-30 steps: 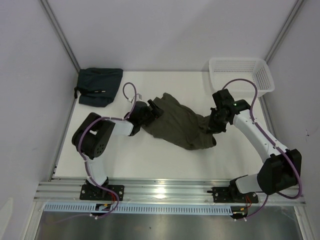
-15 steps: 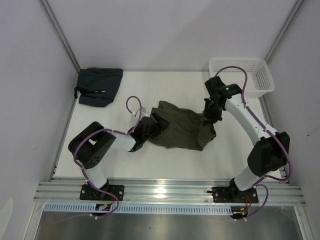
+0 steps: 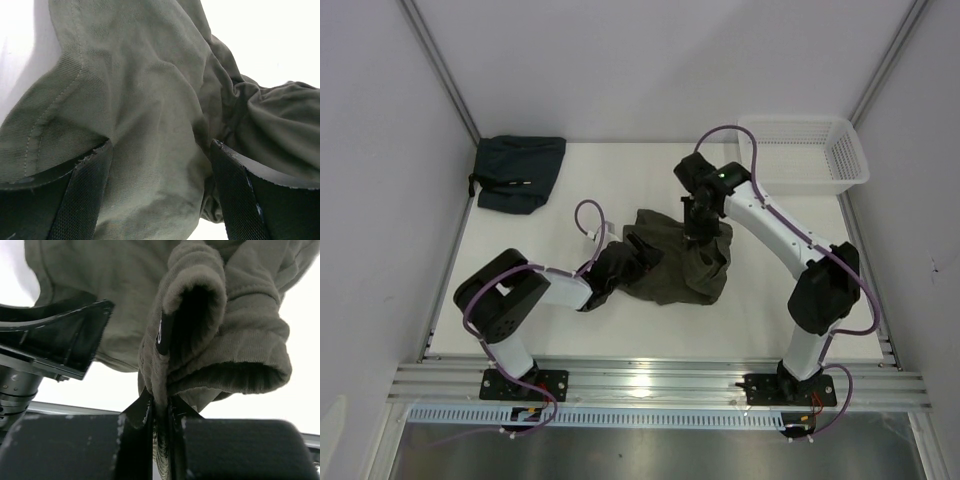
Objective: Fold and stack the shorts
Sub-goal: Fold the shorts
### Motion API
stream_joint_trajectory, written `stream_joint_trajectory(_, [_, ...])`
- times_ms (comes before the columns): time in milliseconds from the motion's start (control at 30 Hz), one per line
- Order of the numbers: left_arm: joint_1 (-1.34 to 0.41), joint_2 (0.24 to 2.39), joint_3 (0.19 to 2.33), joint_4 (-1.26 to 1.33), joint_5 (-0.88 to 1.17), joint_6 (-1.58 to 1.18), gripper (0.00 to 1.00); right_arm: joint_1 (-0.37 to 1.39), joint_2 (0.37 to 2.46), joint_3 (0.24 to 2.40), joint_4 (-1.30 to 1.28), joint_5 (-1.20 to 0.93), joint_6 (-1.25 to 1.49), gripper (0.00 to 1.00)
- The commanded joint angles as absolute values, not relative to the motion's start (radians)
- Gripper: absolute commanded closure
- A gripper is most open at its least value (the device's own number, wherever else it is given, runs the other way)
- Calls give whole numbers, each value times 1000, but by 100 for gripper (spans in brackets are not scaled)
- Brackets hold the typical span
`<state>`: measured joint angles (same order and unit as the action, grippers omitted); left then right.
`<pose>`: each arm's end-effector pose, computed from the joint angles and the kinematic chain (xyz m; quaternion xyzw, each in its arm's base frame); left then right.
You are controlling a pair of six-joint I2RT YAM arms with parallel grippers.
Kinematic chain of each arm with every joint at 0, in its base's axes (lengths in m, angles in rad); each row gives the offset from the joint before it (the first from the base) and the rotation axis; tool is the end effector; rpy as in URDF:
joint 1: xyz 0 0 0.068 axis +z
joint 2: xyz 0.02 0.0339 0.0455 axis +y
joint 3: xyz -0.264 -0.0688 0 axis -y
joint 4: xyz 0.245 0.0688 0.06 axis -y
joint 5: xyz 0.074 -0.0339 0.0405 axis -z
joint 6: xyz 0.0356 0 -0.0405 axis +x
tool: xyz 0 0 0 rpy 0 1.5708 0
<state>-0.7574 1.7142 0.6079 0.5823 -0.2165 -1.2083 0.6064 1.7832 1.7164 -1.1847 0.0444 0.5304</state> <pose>0.2344 -0.2111 0.1282 -0.2451 0.8272 -0.3616 0.3535 0.2955 0.2030 0.3111 -0.0340 0.9865 0.0671 0.1457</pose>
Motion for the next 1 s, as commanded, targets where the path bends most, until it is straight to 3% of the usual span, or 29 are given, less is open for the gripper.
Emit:
stream_joint_trajectory(0, [-765, 1697, 568, 500, -238, -1209, 17, 641, 1810, 1778, -1169, 45, 571, 100])
stream_joint_trajectory(567, [-762, 1681, 551, 526, -209, -1200, 17, 710, 1882, 1875, -1135, 38, 597, 100])
stream_joint_trajectory(967, [-670, 1364, 621, 243, -146, -1118, 15, 696, 1856, 1859, -1128, 49, 595, 100])
